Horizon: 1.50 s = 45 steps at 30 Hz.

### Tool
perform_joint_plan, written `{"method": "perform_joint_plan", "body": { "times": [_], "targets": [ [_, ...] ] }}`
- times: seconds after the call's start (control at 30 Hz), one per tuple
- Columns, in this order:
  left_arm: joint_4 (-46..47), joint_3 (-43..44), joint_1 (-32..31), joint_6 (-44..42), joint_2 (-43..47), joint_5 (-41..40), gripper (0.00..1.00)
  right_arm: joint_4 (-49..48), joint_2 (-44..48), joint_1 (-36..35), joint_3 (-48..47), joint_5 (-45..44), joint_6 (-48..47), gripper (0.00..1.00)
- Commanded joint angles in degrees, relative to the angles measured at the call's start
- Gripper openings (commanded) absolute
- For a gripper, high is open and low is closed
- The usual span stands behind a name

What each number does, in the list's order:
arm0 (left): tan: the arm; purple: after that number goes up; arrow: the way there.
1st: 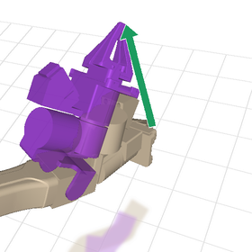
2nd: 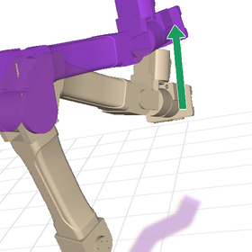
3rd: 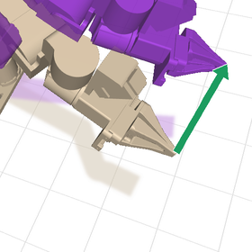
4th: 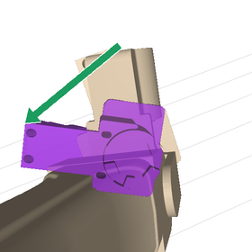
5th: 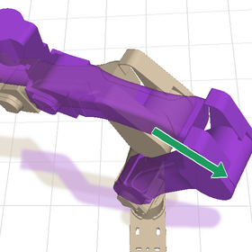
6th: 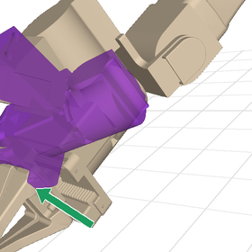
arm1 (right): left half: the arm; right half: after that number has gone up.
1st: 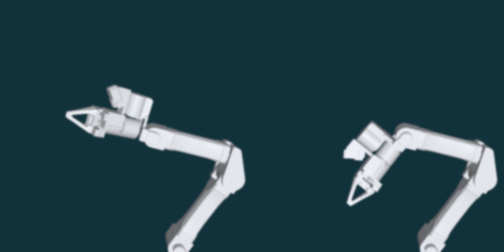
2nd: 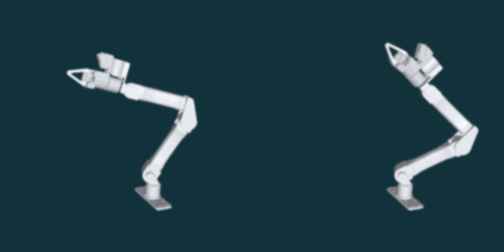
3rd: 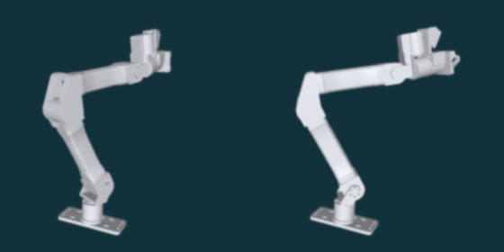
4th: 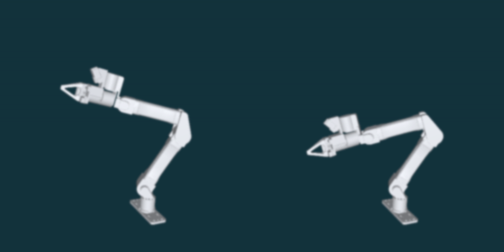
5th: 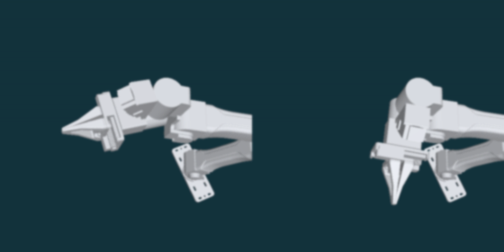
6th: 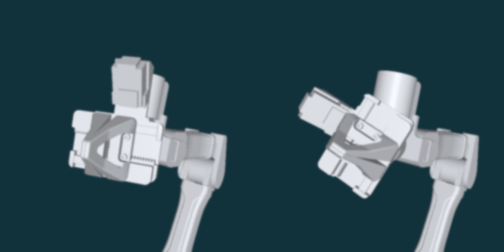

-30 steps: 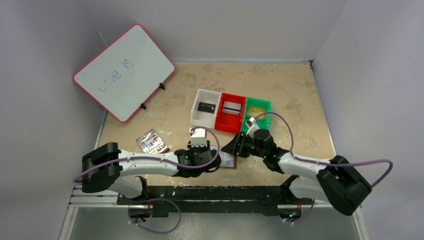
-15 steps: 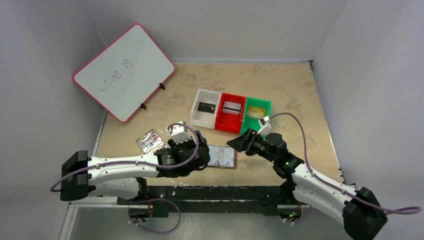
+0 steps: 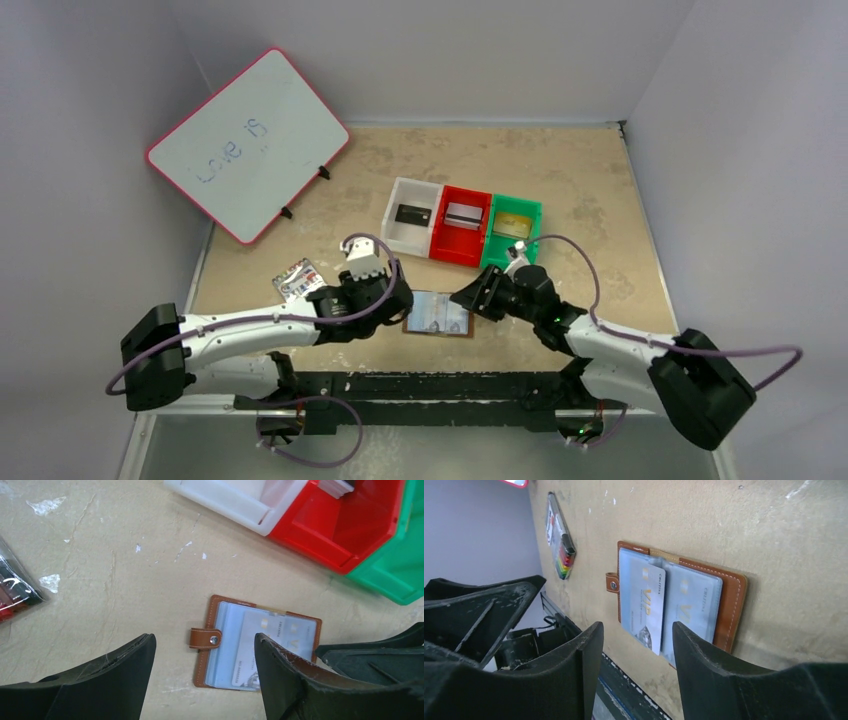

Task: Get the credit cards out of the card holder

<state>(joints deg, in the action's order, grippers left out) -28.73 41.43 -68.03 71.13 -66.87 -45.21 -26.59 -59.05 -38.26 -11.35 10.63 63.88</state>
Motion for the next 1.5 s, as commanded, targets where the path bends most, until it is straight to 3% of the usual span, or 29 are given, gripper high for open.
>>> {"method": "perform_joint_plan", "body": {
  "times": [0.0,0.23,0.53,1.07,1.47],
  "targets": [
    [8.0,-3.0,5.2,-7.3,0.9,11.8,0.71,-9.7,-7.0,-0.7,-4.7,3.2,1.5,0.54],
    [14.7,-4.1,6.8,-9.2,-3.3,21.5,0.69,-12.1,-16.9,-1.9,-8.1,4.5,1.7,0.46],
    [16.4,-4.2,6.8,-9.9,-8.7,25.5,0.69,-4.9,-14.1,-2.4,-7.2,1.0,1.7,0.43],
    [16.2,-4.7,6.8,-8.5,-14.8,22.6,0.63,-10.3,-20.2,-2.4,-4.2,4.4,0.9,0.42],
    [20.1,-8.4,6.6,-6.4,-17.1,25.1,0.35,-19.7,-23.6,-2.4,-0.8,5.6,4.6,0.34]
  ]
}}
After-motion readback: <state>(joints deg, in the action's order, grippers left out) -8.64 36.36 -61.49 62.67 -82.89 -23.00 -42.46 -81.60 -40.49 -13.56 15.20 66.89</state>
